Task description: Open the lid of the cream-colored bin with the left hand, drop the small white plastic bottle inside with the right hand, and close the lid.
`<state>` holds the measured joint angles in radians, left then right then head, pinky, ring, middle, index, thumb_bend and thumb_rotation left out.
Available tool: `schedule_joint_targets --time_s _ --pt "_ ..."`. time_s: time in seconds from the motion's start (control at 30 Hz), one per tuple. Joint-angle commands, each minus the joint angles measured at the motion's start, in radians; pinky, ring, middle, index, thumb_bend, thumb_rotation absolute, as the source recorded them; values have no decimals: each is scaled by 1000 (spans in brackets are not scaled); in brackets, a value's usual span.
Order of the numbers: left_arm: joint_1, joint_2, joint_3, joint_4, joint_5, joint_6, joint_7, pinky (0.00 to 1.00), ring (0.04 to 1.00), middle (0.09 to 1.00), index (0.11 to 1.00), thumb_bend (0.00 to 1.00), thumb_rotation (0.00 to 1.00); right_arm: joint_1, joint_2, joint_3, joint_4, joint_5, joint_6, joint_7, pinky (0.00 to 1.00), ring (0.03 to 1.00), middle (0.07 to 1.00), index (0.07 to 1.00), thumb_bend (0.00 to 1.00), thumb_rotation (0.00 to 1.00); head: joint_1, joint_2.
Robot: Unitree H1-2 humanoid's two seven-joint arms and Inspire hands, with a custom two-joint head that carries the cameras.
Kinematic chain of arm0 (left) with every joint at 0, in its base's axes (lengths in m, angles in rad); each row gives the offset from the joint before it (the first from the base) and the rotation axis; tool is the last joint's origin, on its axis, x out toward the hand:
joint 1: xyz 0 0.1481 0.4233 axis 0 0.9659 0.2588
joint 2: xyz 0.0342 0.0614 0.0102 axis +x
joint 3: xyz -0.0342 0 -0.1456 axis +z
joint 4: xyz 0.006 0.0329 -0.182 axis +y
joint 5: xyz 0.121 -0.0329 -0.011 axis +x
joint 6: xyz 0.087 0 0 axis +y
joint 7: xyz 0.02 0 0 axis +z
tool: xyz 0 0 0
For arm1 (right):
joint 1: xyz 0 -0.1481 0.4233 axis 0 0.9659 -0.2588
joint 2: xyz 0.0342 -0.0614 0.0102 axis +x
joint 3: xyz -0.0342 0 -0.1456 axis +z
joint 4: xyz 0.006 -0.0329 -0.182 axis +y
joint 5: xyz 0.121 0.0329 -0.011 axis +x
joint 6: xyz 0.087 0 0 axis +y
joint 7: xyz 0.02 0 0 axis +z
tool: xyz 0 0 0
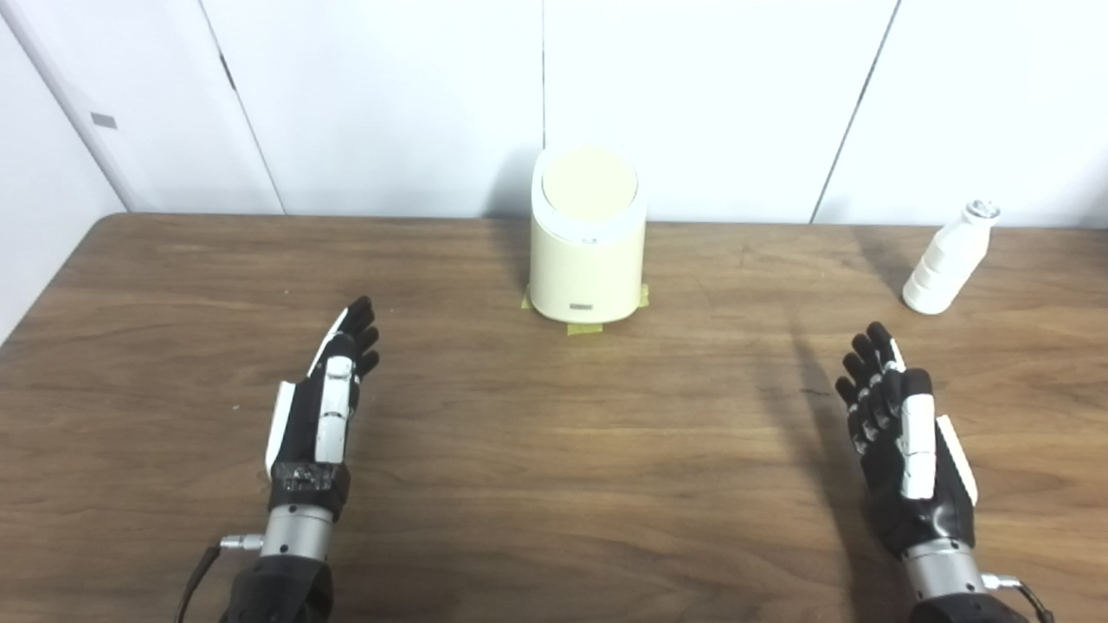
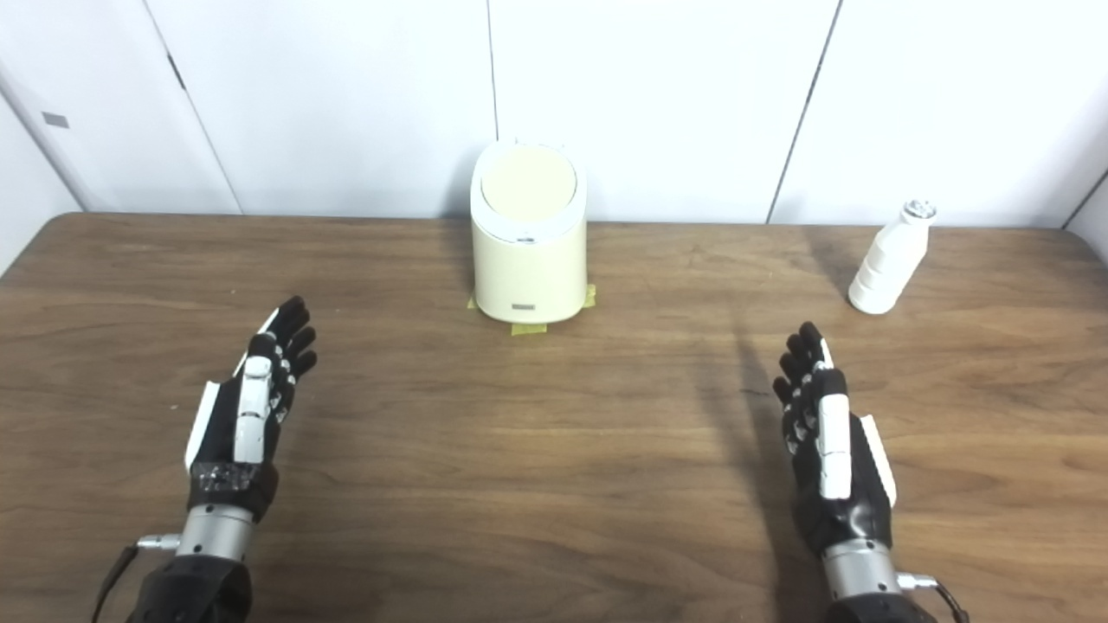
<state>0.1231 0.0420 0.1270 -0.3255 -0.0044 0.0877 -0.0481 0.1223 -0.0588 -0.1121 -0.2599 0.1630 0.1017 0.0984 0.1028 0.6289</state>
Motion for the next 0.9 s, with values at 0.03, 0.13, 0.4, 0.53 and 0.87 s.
schedule_joint_targets --time_s 0.03,0.13,0.4,0.53,0.87 --pt "133 4 -9 -24 -4 -22 -4 935 945 951 956 457 966 69 -2 5 -41 -1 -36 1 1000 1000 999 1000 577 1000 -2 11" --pt "132 3 -9 -25 -1 -21 -2 931 942 950 955 455 966 67 0 5 -38 -1 -40 0 1000 1000 997 1000 571 1000 -2 11" --pt "132 3 -8 -23 -2 -24 -3 934 942 947 949 462 934 67 1 4 -40 0 -37 1 1000 1000 996 1000 566 1000 -2 11" --pt "131 4 -7 -19 -3 -26 -3 935 941 945 949 464 922 66 1 5 -36 3 -39 2 1000 1000 986 1000 553 1000 -3 12" --pt "135 -18 4 -48 -68 23 1 916 941 947 955 559 736 76 8 12 -24 3 -47 2 1000 1000 990 1000 570 1000 -15 -14"
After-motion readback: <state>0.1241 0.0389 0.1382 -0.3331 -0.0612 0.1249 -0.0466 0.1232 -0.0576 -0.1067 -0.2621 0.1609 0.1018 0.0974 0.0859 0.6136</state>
